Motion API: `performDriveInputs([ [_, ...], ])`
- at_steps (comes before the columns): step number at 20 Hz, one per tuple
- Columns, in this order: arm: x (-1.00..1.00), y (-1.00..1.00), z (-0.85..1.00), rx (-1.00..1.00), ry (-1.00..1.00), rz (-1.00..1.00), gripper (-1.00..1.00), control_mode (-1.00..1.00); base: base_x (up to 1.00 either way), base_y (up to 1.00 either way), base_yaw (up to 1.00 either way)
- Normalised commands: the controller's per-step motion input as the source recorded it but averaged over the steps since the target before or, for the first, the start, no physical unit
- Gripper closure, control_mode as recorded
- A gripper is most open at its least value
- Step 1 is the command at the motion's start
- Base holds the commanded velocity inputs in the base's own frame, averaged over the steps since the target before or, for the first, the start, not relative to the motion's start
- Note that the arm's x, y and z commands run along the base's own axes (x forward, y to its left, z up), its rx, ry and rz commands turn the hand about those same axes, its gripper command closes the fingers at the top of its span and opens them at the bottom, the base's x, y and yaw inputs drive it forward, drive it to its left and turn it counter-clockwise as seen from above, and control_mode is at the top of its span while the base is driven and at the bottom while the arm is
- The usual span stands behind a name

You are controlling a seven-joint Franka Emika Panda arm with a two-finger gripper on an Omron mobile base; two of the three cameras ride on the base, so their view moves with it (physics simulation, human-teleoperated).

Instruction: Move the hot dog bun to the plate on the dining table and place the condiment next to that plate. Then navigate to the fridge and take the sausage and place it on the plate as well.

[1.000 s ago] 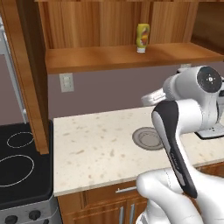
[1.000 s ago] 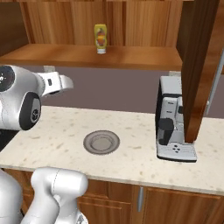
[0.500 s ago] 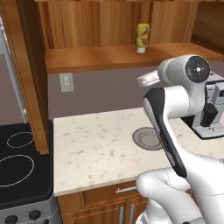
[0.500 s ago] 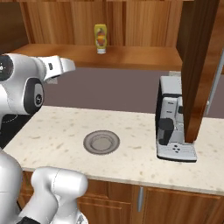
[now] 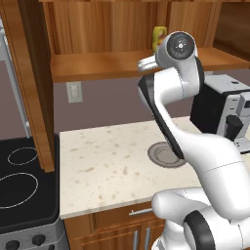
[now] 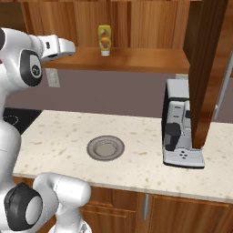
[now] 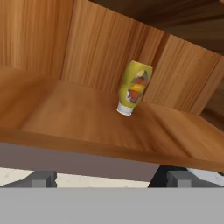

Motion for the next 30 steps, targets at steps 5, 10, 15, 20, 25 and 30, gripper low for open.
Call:
performDriveInputs([
  [5,0.79,0.03,0.08,0.0,0.0,-0.1,-1.0,-1.0,0.0,0.0,0.0],
  [10,0.68,0.0,0.0,0.0,0.0,-0.08,-1.0,-1.0,0.0,0.0,0.0],
  [15,0.37,0.0,0.03,0.0,-0.04,-0.09,-1.0,-1.0,0.0,0.0,0.0],
  [20,0.17,0.0,0.08,0.0,-0.05,-0.1,-1.0,-1.0,0.0,0.0,0.0],
  [25,0.18,-0.08,0.14,0.0,-0.05,-0.07,-1.0,-1.0,0.0,0.0,0.0],
  [30,0.08,-0.2,0.19,0.0,-0.03,-0.09,-1.0,-1.0,0.0,0.0,0.0],
])
